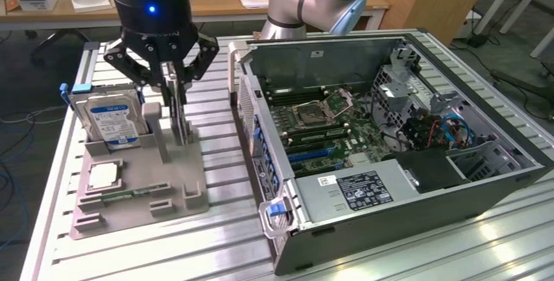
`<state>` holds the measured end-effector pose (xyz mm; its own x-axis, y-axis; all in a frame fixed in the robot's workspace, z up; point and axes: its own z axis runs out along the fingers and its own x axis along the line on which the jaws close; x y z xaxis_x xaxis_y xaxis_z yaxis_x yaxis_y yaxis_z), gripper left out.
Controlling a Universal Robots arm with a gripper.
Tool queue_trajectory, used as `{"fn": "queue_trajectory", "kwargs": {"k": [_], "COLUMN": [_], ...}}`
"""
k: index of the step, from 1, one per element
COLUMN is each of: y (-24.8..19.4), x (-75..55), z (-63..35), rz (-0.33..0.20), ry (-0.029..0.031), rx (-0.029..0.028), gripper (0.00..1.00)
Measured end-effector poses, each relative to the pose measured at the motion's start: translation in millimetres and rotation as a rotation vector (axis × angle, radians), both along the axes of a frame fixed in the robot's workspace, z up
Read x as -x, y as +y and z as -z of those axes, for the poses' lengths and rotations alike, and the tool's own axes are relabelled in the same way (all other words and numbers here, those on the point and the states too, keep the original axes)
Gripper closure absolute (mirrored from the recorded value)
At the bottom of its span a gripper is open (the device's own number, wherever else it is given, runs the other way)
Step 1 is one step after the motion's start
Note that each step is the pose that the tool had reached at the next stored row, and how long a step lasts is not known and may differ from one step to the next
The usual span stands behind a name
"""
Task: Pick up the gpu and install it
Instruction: 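Pick up the gpu and move the gpu toward the slot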
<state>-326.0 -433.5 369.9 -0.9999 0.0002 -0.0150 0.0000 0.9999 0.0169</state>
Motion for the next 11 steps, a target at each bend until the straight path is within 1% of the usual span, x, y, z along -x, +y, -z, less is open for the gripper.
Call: {"fn": "queue_trajectory", "kwargs": {"k": [6, 11], "y": [0.0, -0.1], "x": [0.0, 0.0], "z": [-10.6, -17.4], "rz": [0.000, 0.000], "ry": [0.0000, 0.0000], "rx": [-0.0017, -0.0052], "gripper": [0.74, 0.74]}}
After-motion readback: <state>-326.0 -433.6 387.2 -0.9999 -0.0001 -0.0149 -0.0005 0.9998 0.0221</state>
